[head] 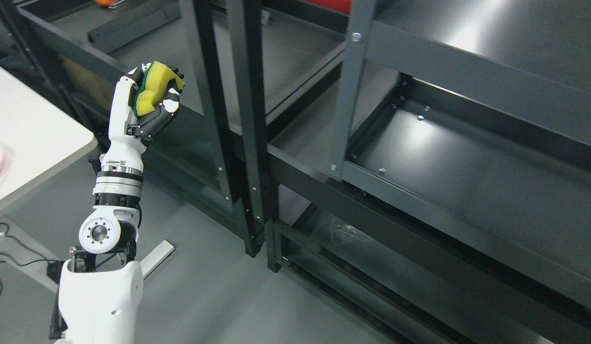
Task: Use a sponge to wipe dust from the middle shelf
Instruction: 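Hold the sponge up in the left hand while turning toward the shelf, then extend the left hand into the middle shelf, sponge down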
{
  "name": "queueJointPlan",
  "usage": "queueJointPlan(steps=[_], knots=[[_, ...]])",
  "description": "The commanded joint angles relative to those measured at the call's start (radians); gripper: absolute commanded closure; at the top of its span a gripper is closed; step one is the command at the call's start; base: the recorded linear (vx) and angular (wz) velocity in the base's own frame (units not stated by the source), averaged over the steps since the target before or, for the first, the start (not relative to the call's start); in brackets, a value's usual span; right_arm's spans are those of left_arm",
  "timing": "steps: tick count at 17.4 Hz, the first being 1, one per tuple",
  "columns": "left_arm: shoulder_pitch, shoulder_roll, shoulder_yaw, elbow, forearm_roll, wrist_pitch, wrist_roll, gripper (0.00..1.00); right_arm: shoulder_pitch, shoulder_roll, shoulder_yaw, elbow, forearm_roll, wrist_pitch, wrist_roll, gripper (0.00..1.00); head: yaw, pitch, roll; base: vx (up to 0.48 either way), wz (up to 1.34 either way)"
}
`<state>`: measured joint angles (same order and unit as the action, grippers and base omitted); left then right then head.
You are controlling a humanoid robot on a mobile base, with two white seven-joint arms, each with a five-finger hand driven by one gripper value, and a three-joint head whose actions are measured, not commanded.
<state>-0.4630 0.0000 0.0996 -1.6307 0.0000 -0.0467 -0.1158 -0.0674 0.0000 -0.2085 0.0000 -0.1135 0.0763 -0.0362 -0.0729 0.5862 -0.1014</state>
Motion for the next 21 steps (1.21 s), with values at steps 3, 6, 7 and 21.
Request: queueJointPlan(steps=[3, 6, 7, 21], knots=[[0.023, 0.017, -0.070, -0.003, 0.031, -0.007, -0.015, 1.00, 0.000, -0.017, 0.000, -0.017, 0.000, 0.000, -0.001, 0.00, 0.0000, 0.000, 0.000, -0.123, -0.62], [0.041, 0.017, -0.263, -0.006, 0.028, -0.034, -0.085, 1.00, 0.000, -0.017, 0.000, -0.017, 0.000, 0.000, -0.001, 0.00, 0.0000, 0.000, 0.000, -0.078, -0.48], [0.038, 0.017, -0.320, -0.008, 0.026, -0.038, -0.091, 1.00, 0.000, -0.017, 0.000, -0.017, 0.000, 0.000, -0.001, 0.00, 0.0000, 0.000, 0.000, -0.070, -0.42], [-0.305, 0.017, -0.975, -0.001, -0.193, -0.102, -0.151, 0.99, -0.002, -0.017, 0.001, -0.017, 0.000, 0.000, -0.001, 0.00, 0.0000, 0.000, 0.000, -0.054, -0.35]])
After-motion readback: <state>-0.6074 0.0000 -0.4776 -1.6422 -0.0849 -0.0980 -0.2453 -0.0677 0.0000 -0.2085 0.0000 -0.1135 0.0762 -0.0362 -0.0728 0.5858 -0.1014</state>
